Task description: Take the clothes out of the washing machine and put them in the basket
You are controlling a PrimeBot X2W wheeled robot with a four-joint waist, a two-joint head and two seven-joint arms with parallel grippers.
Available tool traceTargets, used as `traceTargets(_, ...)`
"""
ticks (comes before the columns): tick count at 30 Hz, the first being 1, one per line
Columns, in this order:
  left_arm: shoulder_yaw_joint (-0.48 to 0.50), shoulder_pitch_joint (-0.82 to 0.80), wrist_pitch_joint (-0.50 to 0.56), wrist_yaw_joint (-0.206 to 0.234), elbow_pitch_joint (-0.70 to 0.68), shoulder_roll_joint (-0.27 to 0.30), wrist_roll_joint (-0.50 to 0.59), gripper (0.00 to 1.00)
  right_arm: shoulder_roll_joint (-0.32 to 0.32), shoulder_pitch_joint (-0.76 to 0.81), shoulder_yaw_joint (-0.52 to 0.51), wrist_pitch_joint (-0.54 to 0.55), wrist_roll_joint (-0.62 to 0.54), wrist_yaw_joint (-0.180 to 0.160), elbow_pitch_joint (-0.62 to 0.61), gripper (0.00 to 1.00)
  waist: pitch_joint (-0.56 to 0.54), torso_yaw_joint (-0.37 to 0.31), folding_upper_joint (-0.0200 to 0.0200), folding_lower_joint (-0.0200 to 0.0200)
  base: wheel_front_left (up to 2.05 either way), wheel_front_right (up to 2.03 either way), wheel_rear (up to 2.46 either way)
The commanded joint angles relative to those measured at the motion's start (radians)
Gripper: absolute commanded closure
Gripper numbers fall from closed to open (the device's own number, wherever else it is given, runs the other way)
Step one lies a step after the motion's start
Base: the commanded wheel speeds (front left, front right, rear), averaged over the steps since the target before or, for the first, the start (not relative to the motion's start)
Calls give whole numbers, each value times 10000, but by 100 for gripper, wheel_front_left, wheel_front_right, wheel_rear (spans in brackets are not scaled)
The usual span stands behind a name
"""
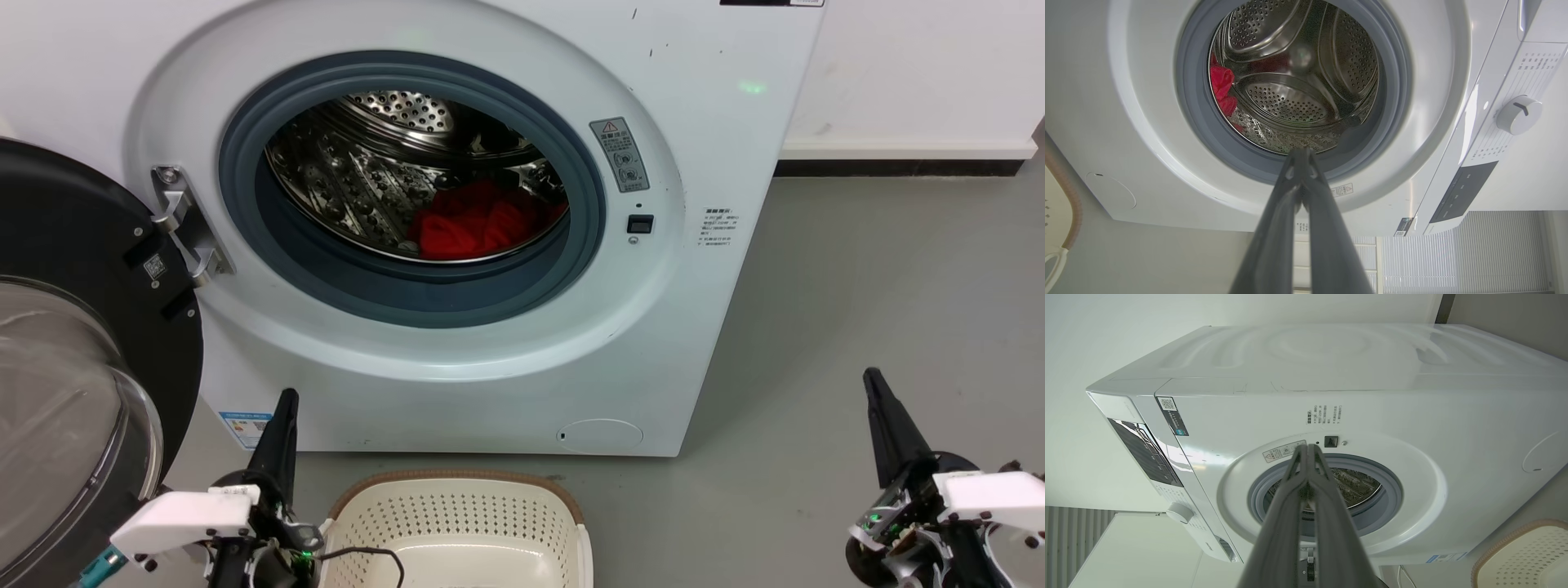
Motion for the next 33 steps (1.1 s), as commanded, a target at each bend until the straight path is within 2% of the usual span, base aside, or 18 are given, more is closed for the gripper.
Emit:
traceTargets(1,-7,15,-4,0,30,-4,0,0,0,16,0,-1,1,2,22,0,0,0,-1,0,0,0,0)
traceTargets(15,-833,-382,-695,-4,-103,0,369,0,1,32,305,-690,-632,2,-355,0,28,10,-1,0,0,0,0)
traceTargets(33,-1397,-656,-1449,-9,-684,6,4009,0,1,108,453,-1444,-4611,2,-926,0,41,8,-1,0,0,0,0)
